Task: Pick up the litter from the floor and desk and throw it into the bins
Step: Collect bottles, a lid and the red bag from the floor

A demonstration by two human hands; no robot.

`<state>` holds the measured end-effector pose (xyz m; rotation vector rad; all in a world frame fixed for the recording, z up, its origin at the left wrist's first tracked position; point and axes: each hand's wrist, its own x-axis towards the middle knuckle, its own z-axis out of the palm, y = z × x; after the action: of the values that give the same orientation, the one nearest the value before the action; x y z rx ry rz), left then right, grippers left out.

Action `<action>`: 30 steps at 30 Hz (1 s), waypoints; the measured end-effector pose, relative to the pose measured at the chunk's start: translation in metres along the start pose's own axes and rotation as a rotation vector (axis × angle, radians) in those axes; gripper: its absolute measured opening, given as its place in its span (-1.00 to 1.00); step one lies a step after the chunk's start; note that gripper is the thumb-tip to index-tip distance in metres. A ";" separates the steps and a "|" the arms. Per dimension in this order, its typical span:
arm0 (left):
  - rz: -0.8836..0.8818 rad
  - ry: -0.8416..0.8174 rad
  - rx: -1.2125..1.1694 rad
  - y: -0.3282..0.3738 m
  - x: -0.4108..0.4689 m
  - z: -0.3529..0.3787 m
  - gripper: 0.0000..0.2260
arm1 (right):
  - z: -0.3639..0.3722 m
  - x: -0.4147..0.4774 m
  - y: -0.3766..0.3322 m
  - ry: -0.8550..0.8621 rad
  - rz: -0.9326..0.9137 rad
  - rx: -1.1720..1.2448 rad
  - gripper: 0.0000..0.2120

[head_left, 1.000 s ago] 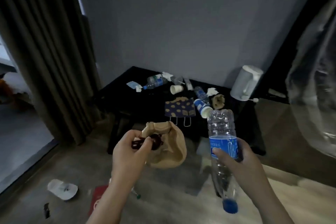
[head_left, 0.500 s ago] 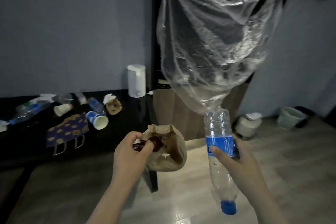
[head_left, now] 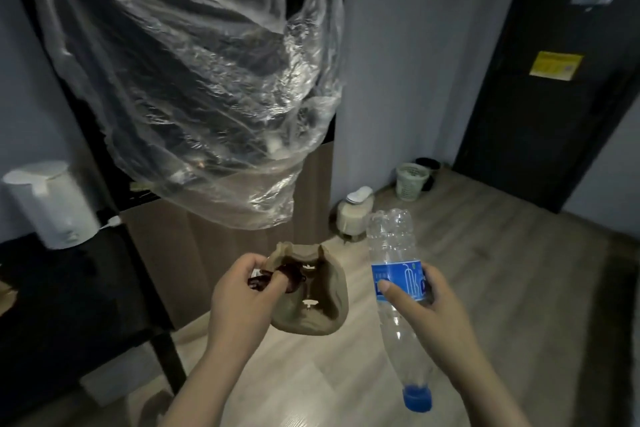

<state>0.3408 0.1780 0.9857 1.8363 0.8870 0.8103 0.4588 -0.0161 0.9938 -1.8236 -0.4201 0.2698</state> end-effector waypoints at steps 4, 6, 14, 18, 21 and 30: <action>0.032 -0.071 -0.030 0.004 0.049 0.033 -0.91 | 0.002 0.036 0.004 0.118 0.019 -0.014 -0.74; 0.034 -0.124 -0.066 0.005 0.077 0.044 -0.92 | 0.007 0.056 0.001 0.162 0.036 -0.022 -0.70; 0.081 -0.253 -0.057 0.001 0.192 0.084 -0.89 | 0.034 0.142 -0.008 0.291 0.062 -0.049 -0.71; 0.061 -0.310 -0.054 -0.013 0.227 0.114 -0.89 | 0.042 0.182 0.005 0.299 0.108 -0.072 -0.66; 0.046 -0.347 -0.045 -0.015 0.253 0.145 -0.90 | 0.037 0.220 0.016 0.314 0.135 -0.069 -0.64; 0.079 -0.407 -0.002 0.020 0.343 0.291 -0.90 | -0.033 0.369 0.054 0.356 0.156 0.001 -0.63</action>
<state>0.7640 0.3289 0.9524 1.9504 0.5561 0.4566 0.8145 0.0957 0.9624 -1.8595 -0.0290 0.0479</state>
